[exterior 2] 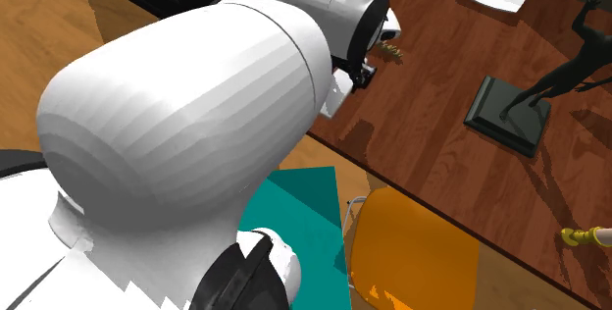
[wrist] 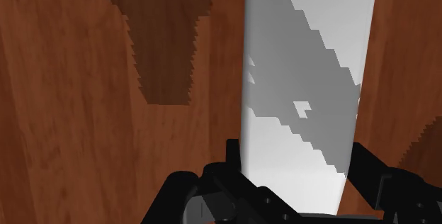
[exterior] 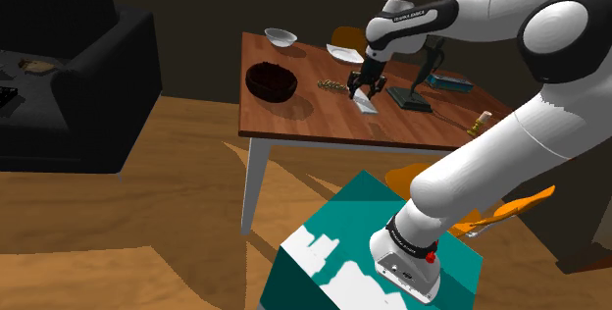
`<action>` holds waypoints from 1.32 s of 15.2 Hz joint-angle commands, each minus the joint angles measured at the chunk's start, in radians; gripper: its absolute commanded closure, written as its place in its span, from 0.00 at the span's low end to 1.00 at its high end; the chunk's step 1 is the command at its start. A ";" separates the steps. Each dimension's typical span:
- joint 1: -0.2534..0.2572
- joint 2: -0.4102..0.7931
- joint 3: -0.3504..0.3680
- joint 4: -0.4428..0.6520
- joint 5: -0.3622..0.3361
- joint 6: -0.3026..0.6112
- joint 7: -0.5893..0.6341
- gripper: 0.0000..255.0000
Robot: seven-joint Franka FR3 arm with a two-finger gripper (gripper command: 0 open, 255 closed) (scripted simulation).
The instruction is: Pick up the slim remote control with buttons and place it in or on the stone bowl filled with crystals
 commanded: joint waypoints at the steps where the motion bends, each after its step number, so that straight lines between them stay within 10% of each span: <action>1: 0.000 -0.011 0.001 0.015 -0.001 -0.026 0.001 1.00; 20: 0.065 0.110 0.083 0.300 0.039 -0.194 0.121 1.00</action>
